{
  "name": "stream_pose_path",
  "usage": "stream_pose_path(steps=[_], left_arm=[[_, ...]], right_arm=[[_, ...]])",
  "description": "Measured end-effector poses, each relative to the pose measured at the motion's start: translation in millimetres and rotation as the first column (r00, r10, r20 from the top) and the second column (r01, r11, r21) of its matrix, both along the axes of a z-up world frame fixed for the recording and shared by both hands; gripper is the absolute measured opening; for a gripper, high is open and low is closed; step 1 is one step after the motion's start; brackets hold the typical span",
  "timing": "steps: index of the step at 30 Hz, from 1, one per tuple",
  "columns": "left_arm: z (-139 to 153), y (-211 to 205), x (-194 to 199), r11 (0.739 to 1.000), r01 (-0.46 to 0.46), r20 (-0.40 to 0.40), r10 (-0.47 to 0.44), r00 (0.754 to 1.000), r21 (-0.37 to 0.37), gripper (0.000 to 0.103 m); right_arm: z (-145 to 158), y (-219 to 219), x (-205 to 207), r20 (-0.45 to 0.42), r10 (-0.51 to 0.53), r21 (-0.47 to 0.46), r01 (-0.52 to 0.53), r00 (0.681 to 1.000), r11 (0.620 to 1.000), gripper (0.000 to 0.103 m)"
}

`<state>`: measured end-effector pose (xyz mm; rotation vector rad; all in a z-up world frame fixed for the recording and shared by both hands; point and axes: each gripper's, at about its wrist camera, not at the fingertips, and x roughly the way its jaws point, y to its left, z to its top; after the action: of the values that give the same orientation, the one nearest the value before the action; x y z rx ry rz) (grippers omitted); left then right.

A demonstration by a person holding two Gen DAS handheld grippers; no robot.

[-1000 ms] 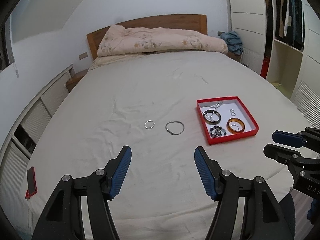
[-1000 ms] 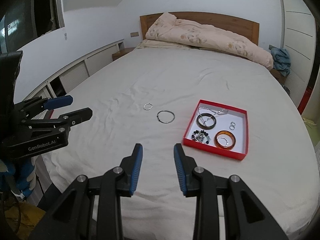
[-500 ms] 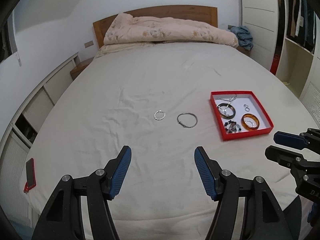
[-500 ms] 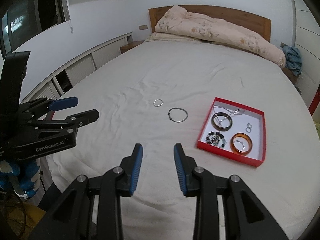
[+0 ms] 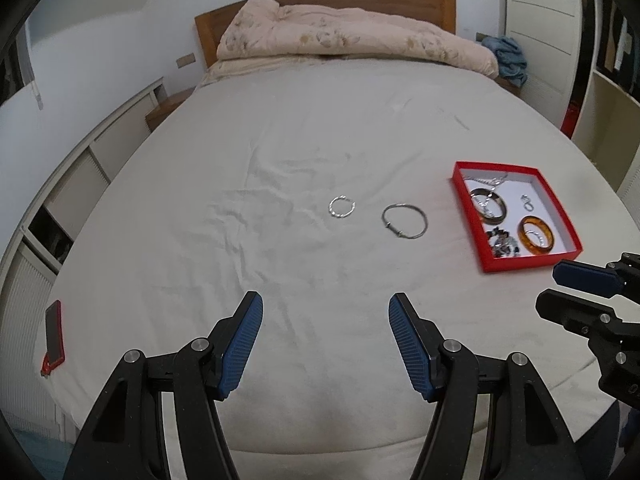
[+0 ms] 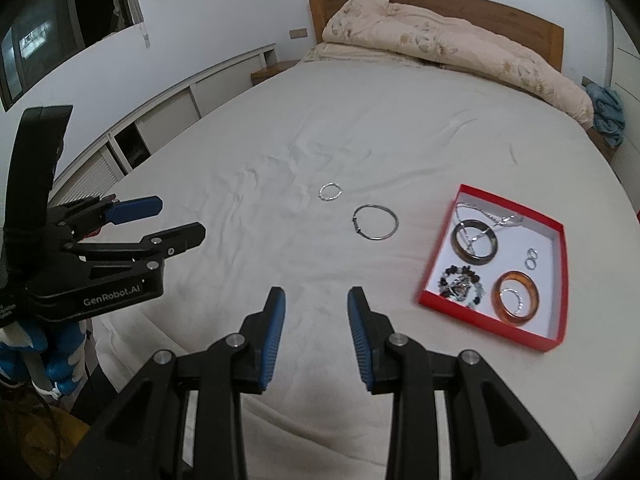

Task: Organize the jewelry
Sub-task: 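Withdraw both tools from the box toward the remaining hoop and cuff bangle, then grasp the twisted hoop with the left tool while the right tool grasps the silver cuff bangle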

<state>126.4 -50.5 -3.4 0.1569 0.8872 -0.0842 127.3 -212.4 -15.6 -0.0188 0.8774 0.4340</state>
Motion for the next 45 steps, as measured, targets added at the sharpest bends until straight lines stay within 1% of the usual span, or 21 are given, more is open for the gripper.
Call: stream_pose_path(steps=[15,21,26,28,31,36,38,41,45], left_arm=[[-47.5,25.9,48.2,0.998,-0.064,-0.093,0.064,0.994,0.006,0.065],[-69.1,40.8,70.6,0.997,-0.080,-0.122,0.077,0.990,-0.021,0.065],[-81.3,43.5,100.4,0.997,-0.060,-0.123,0.054,0.991,-0.045,0.064],[-86.7,42.0,114.1,0.997,-0.045,-0.126,0.038,0.991,-0.057,0.061],[-96.0,41.2,134.9,0.996,-0.026,-0.139,0.015,0.990,-0.083,0.059],[-107.6,36.3,169.2,0.990,-0.004,-0.148,-0.017,0.989,-0.138,0.058],[-110.0,33.0,183.1,0.987,0.012,-0.146,-0.036,0.989,-0.159,0.055],[-111.9,25.9,198.3,0.986,0.039,-0.134,-0.062,0.989,-0.164,0.054],[-119.6,16.6,218.4,0.984,0.071,-0.137,-0.095,0.986,-0.166,0.052]], right_arm=[[-37.7,28.6,56.8,-0.067,0.066,0.000,-0.066,0.996,0.998,0.031],[-53.6,33.5,79.6,-0.086,0.075,0.003,-0.075,0.994,0.997,0.031],[-69.0,34.7,103.3,-0.104,0.071,0.011,-0.070,0.992,0.998,0.031],[-74.6,34.1,113.3,-0.111,0.069,0.011,-0.068,0.991,0.998,0.031],[-85.6,34.0,130.1,-0.121,0.067,0.003,-0.067,0.990,0.998,0.031],[-99.2,27.1,158.9,-0.130,0.026,-0.033,-0.031,0.991,0.999,0.031],[-101.6,22.4,172.9,-0.126,0.005,-0.052,-0.012,0.992,0.999,0.031],[-106.2,18.6,194.0,-0.131,-0.008,-0.099,-0.005,0.991,0.995,0.031],[-117.4,19.4,215.2,-0.171,0.005,-0.155,-0.032,0.985,0.987,0.030]])
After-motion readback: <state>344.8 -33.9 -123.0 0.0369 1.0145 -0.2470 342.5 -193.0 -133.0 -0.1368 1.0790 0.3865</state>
